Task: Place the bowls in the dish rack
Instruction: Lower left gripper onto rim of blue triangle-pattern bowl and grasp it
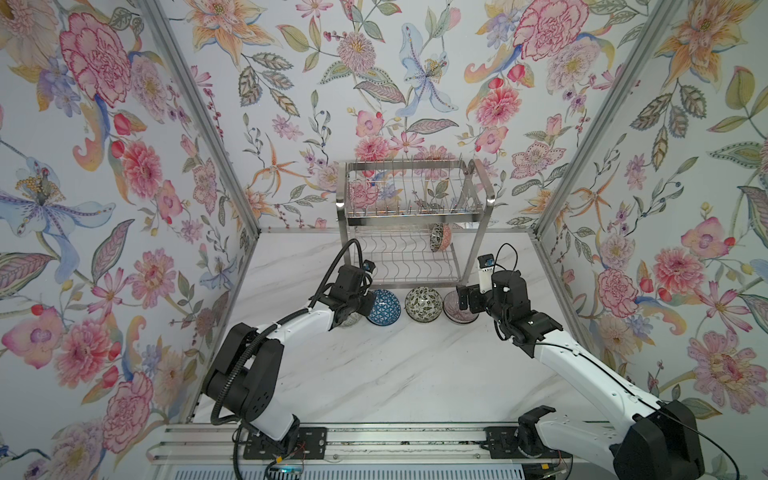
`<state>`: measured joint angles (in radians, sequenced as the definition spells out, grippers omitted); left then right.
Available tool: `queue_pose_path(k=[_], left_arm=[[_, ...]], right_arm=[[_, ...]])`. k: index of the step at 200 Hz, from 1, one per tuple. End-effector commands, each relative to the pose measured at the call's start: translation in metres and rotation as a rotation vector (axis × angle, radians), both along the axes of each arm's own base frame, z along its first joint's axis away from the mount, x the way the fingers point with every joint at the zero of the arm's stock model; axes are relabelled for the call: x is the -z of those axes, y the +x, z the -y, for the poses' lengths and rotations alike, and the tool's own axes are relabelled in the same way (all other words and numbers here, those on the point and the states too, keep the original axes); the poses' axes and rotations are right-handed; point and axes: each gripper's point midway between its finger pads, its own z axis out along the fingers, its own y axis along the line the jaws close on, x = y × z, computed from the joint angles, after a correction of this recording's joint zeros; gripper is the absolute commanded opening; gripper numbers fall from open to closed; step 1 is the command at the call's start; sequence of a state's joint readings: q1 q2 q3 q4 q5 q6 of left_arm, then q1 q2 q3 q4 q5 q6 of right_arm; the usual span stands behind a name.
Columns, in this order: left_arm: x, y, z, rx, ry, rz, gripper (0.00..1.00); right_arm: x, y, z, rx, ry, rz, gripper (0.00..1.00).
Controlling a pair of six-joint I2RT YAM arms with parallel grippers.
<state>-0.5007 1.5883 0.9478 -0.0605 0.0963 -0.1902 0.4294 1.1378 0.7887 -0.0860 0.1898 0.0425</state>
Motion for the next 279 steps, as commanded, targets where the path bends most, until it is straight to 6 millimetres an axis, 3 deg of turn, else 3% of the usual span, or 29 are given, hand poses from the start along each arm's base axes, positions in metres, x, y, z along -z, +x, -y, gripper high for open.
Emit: queue_pose_path(k=[1,93,199,279], left_arm=[[-0.017,0.004,0.004,0.013,0.004,0.040,0.09],[0.002,0.001,0.011,0.033,-0.018,-0.014,0.28],[0.032,0.001,0.001,0.002,0.057,-0.068,0.30],[0.029,0.001,0.001,0.002,0.056,-0.062,0.06]], right_arm=[[0.002,-0.003,0.002,0.002,0.015,-0.008,0.99],[0.002,-0.003,0.002,-0.001,0.016,-0.010,0.99],[0.004,-0.002,0.003,0.002,0.014,-0.015,0.99],[0.005,-0.002,0.004,0.005,0.016,-0.017,0.99]])
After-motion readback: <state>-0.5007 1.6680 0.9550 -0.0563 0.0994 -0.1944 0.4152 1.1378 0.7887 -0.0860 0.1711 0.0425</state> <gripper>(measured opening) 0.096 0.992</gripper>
